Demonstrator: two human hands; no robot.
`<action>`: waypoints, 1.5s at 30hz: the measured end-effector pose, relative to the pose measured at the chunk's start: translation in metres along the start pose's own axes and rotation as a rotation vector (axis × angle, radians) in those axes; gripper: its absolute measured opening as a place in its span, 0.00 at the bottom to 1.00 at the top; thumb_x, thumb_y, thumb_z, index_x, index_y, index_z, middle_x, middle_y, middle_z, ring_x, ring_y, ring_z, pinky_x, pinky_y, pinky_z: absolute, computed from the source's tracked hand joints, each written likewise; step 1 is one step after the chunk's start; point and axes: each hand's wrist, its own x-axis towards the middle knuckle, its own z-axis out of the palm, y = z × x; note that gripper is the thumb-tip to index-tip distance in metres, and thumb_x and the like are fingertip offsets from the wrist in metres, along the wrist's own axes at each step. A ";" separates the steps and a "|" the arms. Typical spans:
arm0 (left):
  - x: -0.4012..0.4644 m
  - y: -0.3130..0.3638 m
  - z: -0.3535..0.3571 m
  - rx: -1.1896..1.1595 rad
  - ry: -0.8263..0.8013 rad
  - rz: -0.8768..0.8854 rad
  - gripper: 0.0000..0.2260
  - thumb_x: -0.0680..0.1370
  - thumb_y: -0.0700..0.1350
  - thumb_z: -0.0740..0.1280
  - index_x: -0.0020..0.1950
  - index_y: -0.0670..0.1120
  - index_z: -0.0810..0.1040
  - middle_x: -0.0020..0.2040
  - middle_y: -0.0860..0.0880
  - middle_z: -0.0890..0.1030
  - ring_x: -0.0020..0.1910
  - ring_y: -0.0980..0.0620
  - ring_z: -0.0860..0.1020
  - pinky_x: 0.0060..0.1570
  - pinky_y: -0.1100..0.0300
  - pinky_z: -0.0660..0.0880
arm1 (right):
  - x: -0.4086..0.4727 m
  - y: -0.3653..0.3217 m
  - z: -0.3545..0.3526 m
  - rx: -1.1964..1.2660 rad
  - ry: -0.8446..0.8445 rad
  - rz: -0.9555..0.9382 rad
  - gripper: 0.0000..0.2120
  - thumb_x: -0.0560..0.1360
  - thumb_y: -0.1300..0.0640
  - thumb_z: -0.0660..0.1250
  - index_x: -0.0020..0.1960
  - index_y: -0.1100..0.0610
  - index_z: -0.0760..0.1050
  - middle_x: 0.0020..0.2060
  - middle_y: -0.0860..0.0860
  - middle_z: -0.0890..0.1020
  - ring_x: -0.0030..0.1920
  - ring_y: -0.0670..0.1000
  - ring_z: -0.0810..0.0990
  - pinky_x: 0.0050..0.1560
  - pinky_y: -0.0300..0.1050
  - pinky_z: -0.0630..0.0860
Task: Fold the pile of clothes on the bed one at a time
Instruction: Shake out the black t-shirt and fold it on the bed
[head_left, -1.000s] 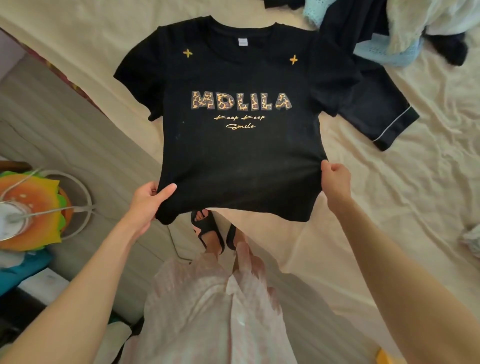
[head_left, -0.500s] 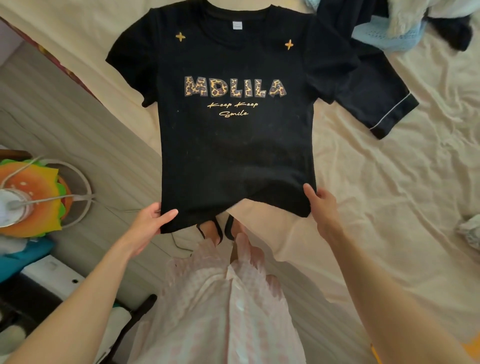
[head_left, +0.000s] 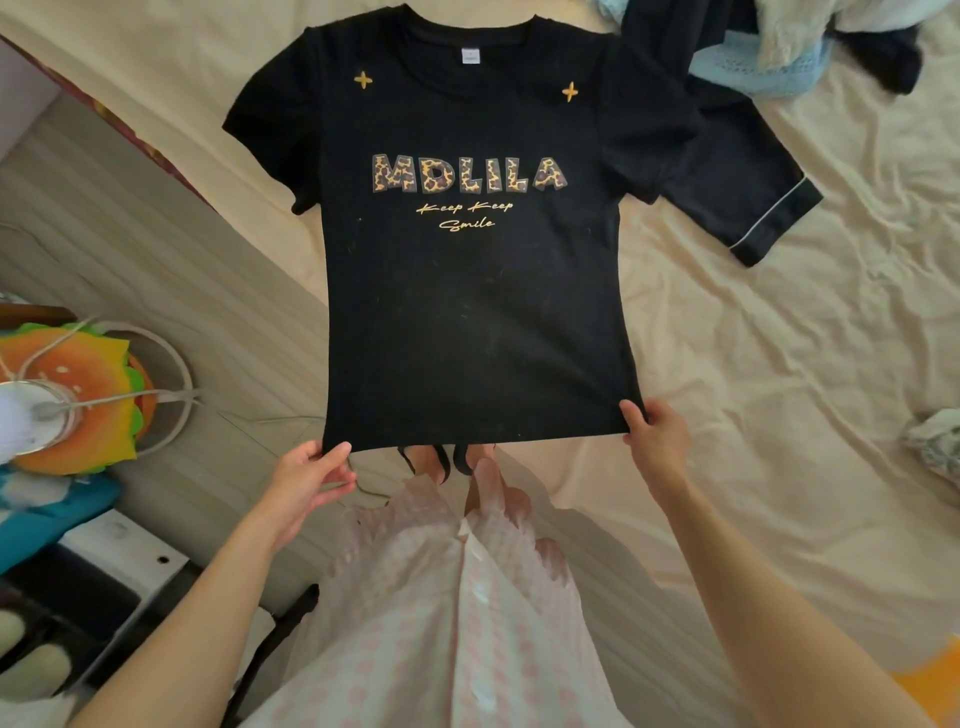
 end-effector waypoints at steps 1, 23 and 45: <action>0.004 -0.001 -0.001 0.071 0.014 -0.010 0.03 0.78 0.40 0.65 0.48 0.41 0.76 0.39 0.45 0.78 0.41 0.49 0.79 0.47 0.54 0.79 | 0.002 0.000 0.001 -0.021 -0.007 0.034 0.10 0.79 0.55 0.62 0.48 0.63 0.75 0.42 0.60 0.79 0.47 0.62 0.79 0.42 0.48 0.70; 0.127 0.248 -0.006 -0.105 0.345 0.414 0.19 0.80 0.44 0.62 0.71 0.45 0.65 0.65 0.47 0.71 0.61 0.49 0.73 0.62 0.55 0.73 | 0.016 -0.255 0.164 -0.783 -0.067 -1.172 0.26 0.81 0.48 0.56 0.76 0.53 0.57 0.76 0.54 0.56 0.77 0.55 0.49 0.74 0.59 0.46; 0.116 0.338 -0.032 0.287 0.256 0.760 0.04 0.76 0.43 0.67 0.50 0.46 0.74 0.46 0.50 0.76 0.44 0.54 0.79 0.30 0.60 0.80 | -0.018 -0.302 0.231 -0.213 0.019 -1.047 0.08 0.75 0.63 0.63 0.51 0.59 0.79 0.47 0.53 0.80 0.48 0.53 0.77 0.53 0.49 0.71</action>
